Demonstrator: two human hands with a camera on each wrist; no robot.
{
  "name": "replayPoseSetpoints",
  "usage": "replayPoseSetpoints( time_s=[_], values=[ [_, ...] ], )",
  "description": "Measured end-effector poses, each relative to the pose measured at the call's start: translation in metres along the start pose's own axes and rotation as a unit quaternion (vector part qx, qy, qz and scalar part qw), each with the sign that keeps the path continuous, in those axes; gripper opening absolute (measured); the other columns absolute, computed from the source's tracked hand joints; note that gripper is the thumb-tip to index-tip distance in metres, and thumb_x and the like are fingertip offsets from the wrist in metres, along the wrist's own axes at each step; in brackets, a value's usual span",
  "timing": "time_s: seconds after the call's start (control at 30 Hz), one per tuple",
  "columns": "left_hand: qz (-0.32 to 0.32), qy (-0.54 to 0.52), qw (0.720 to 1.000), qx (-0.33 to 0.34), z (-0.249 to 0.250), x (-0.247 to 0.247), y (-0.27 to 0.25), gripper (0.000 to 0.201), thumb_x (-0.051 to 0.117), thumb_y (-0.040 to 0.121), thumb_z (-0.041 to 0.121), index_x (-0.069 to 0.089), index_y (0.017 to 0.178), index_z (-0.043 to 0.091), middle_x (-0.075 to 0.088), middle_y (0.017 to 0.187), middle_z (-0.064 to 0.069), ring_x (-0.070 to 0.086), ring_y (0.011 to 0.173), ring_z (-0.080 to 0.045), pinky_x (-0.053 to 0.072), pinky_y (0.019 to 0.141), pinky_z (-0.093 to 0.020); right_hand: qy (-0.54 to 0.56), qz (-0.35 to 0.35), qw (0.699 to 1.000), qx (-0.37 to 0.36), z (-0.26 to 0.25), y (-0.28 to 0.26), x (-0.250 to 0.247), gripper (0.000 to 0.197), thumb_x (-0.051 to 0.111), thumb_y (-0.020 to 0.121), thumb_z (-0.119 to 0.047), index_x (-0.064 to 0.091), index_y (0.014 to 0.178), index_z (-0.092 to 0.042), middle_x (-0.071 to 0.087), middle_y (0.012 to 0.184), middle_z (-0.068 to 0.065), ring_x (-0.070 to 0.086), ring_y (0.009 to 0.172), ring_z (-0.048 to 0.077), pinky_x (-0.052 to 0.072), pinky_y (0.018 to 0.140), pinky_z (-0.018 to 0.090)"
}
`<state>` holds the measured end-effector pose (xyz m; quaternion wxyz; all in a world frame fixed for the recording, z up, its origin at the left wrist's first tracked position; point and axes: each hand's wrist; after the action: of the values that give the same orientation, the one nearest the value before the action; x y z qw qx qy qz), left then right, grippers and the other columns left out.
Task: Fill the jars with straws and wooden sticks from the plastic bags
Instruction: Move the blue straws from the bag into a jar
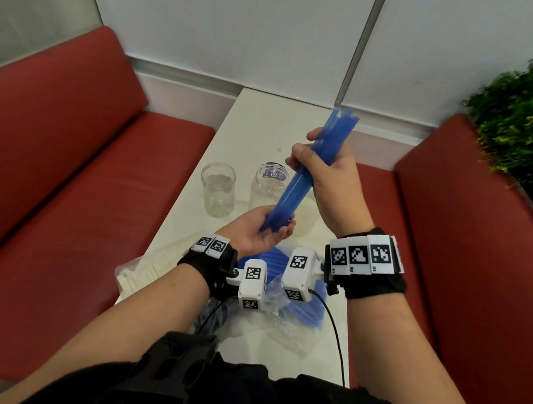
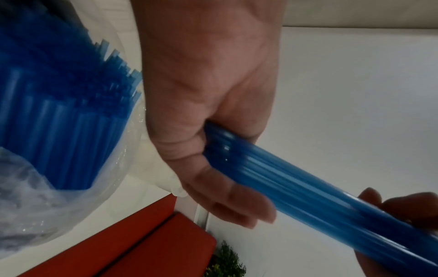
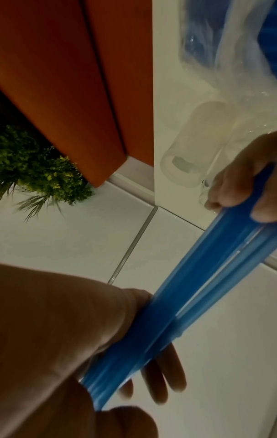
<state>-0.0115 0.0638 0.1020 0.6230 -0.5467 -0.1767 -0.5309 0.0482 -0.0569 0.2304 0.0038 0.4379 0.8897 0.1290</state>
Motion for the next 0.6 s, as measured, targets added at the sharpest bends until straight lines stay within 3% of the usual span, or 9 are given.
replayPoseSetpoints(
  time_s=[0.13,0.23,0.37,0.5,0.6],
  values=[
    [0.002,0.072,0.991,-0.108,0.002,-0.006,0.0,0.025,0.061,0.09,0.026,0.064,0.073,0.008,0.054,0.06,-0.002,0.046,0.038,-0.007,0.035,0.028,-0.015,0.014,-0.037,0.999,0.01,-0.005,0.0,-0.002,0.015,0.073,0.09,-0.014,0.058,0.094,-0.016,0.058,0.074,0.001,0.061,0.072,0.023,0.055,0.082,0.044],
    [-0.036,0.091,0.982,-0.16,0.001,-0.008,-0.002,0.027,0.063,0.089,0.026,0.062,0.069,0.009,0.05,0.059,-0.001,0.04,0.034,-0.006,0.027,0.026,-0.015,0.052,-0.077,0.996,0.017,-0.007,-0.002,-0.005,0.018,0.071,0.092,-0.013,0.057,0.082,-0.015,0.047,0.065,-0.001,0.05,0.062,0.019,0.053,0.079,0.043],
    [-0.012,0.055,0.988,-0.145,-0.004,-0.008,-0.001,0.023,0.066,0.087,0.02,0.065,0.073,0.003,0.061,0.077,-0.011,0.055,0.047,-0.013,0.044,0.034,-0.017,0.038,-0.106,0.993,0.028,-0.006,-0.004,-0.005,0.02,0.073,0.09,-0.017,0.058,0.076,-0.017,0.052,0.063,0.001,0.051,0.06,0.019,0.051,0.078,0.041],
    [0.017,0.061,0.991,-0.12,-0.006,-0.006,0.0,0.023,0.065,0.089,0.022,0.071,0.089,0.0,0.063,0.071,-0.01,0.063,0.05,-0.015,0.055,0.044,-0.021,0.024,-0.106,0.994,0.01,-0.009,-0.001,-0.002,0.021,0.074,0.088,-0.019,0.059,0.073,-0.019,0.055,0.063,0.004,0.052,0.062,0.02,0.051,0.079,0.043],
    [0.043,0.027,0.996,-0.074,-0.01,-0.002,-0.001,0.017,0.064,0.089,0.019,0.067,0.087,0.002,0.062,0.071,-0.01,0.065,0.055,-0.019,0.056,0.047,-0.026,0.002,-0.075,0.997,0.006,-0.01,0.001,0.0,0.024,0.076,0.089,-0.024,0.058,0.073,-0.021,0.052,0.063,0.002,0.052,0.06,0.019,0.052,0.074,0.039]
  ],
)
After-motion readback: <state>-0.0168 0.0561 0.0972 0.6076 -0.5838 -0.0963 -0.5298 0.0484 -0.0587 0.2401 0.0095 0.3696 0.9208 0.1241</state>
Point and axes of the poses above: each hand's wrist, its own y-axis towards the middle knuckle, its own x-axis out of the palm, z = x × y
